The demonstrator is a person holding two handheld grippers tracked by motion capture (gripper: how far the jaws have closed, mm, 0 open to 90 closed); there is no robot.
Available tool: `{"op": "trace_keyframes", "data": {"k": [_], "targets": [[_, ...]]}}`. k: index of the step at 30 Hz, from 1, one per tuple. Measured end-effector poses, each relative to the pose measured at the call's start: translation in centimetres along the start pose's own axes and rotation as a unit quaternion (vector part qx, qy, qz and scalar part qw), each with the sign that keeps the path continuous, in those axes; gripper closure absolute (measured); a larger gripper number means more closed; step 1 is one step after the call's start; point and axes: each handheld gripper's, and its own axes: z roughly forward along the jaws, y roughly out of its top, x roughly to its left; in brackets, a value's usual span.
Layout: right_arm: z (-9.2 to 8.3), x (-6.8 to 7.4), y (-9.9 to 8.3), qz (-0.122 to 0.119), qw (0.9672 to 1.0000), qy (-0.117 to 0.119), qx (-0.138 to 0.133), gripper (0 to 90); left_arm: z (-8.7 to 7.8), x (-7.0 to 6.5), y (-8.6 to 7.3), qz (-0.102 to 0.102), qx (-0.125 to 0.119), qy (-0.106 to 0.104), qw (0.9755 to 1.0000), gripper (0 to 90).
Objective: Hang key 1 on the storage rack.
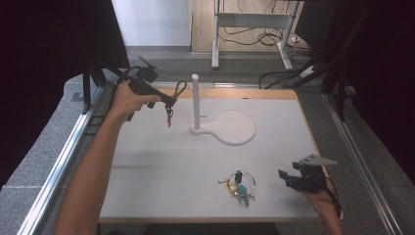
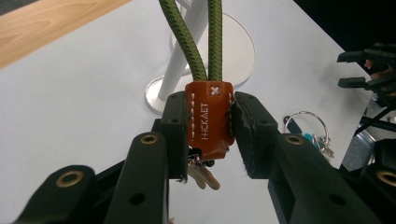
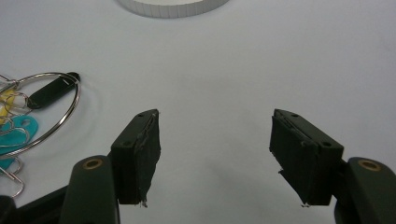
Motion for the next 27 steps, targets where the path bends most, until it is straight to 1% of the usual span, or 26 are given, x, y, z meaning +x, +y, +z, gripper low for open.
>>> {"op": "trace_keyframes", "data": {"k": [2, 4, 13, 20, 27], "targets": [[0.0, 0.0, 0.0, 0.000, 1.0000, 0.000, -0.001, 33.4, 0.1, 0.1, 0.1, 0.002, 0.001, 0.000, 1.0000, 67.2], [0.0, 0.1, 0.0, -0.001, 1.0000, 0.000, -0.001, 33.5, 0.1, 0.2, 0.3, 0.000, -0.001, -0.001, 1.0000, 67.3], [0.1, 0.0, 0.0, -0.001, 1.0000, 0.000, 0.001, 33.7, 0.3, 1.4, 0.7, -0.011, 0.001, 0.005, 0.9999, 67.3], [0.1, -0.1, -0.1, 0.000, 1.0000, -0.001, 0.001, 33.8, 0.5, 2.1, 1.3, -0.016, -0.006, -0.004, 0.9999, 67.3], [0.0, -0.2, -0.1, -0.001, 1.0000, -0.002, 0.001, 34.4, 1.1, 2.6, 1.5, -0.018, 0.002, -0.006, 0.9998, 67.3]]}}
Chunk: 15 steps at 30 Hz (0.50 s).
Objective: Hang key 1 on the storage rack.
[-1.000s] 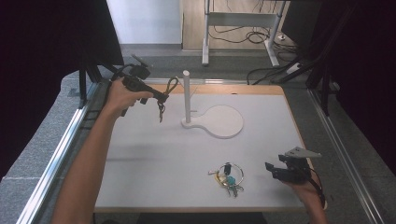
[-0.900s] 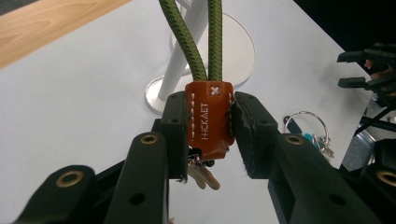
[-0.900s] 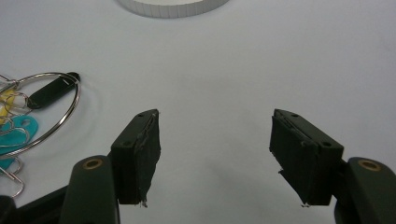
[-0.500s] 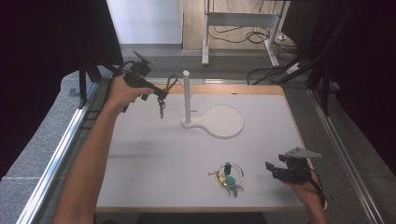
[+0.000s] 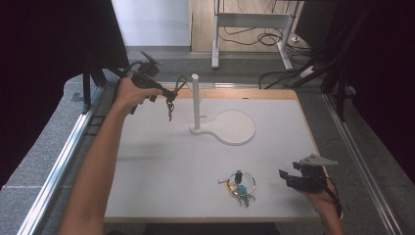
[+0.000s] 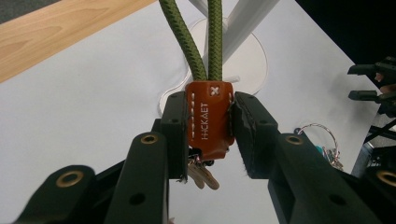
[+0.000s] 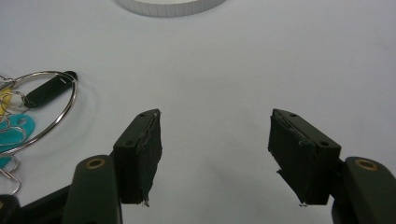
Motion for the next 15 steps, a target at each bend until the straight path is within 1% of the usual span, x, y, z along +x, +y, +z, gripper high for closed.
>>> {"op": "trace_keyframes", "data": {"k": [15], "targets": [[0.18, 0.12, 0.00, -0.002, 1.0000, 0.002, 0.003, 34.2, 1.06, 0.04, 0.46, -0.002, 0.004, -0.008, 1.0000, 67.3]]}}
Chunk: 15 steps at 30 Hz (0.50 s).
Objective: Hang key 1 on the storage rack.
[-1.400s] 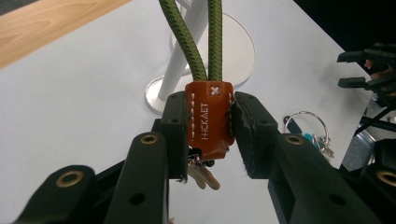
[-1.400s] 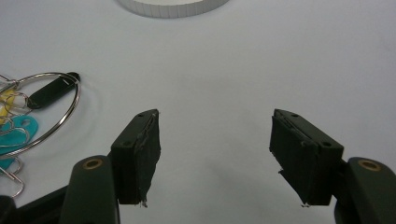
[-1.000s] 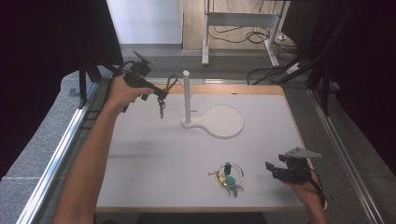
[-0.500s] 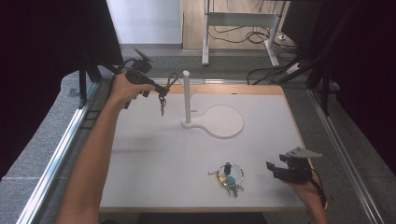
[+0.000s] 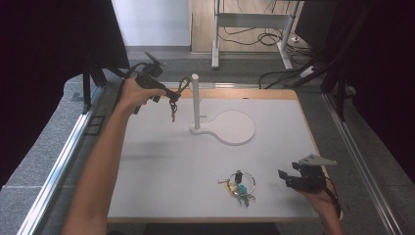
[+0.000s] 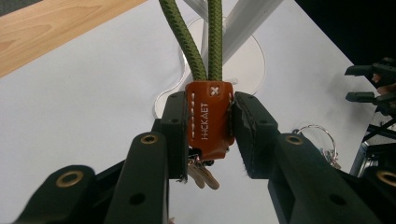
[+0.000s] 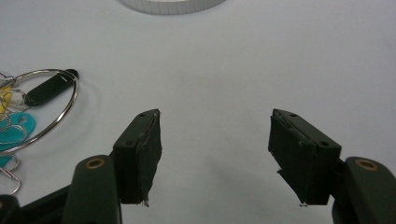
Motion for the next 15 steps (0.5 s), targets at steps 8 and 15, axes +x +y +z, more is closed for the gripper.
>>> {"op": "trace_keyframes", "data": {"k": [8, 15], "targets": [[0.0, 0.0, 0.0, -0.002, 1.0000, 0.003, -0.001, 34.1, 0.5, 0.5, 0.1, -0.007, 0.000, -0.010, 0.9999, 67.3], [0.0, 0.0, 0.0, -0.002, 1.0000, 0.003, -0.001, 34.0, 1.2, 0.5, 0.0, -0.005, 0.010, -0.014, 0.9998, 67.2]]}}
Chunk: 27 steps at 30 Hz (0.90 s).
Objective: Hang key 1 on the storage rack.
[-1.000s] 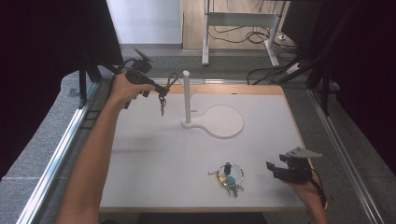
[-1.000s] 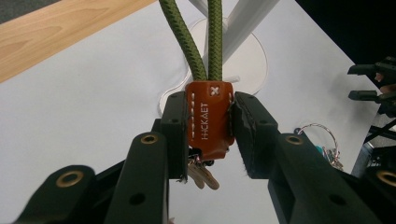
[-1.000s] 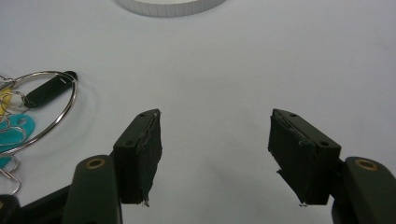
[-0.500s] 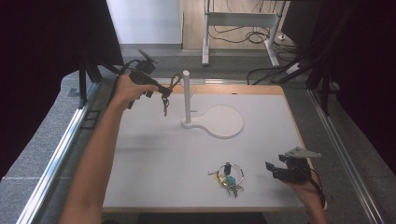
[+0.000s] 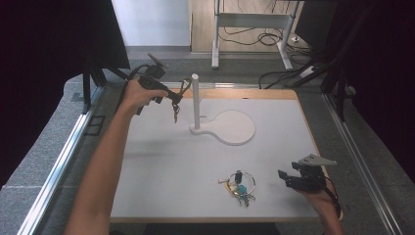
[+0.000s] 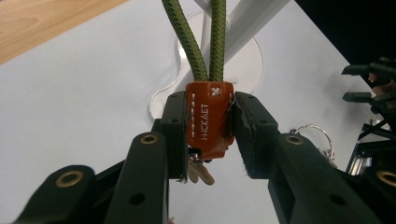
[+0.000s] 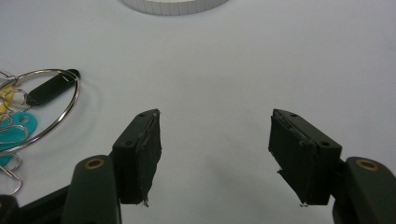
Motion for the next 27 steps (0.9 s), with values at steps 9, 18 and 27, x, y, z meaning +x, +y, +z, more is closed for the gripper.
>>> {"op": "trace_keyframes", "data": {"k": [9, 18, 27], "targets": [[0.1, 0.0, 0.0, 0.000, 1.0000, -0.001, 0.001, 34.0, 0.7, 0.0, -0.1, 0.002, 0.001, 0.003, 1.0000, 67.0], [0.1, 0.0, 0.0, -0.001, 1.0000, -0.002, 0.003, 33.8, 1.8, -0.1, -0.1, 0.007, 0.008, 0.005, 0.9999, 66.9], [0.2, 0.0, -0.1, 0.000, 1.0000, -0.004, 0.004, 33.7, 2.3, -0.2, -0.2, 0.009, 0.008, 0.005, 0.9999, 66.7]]}}
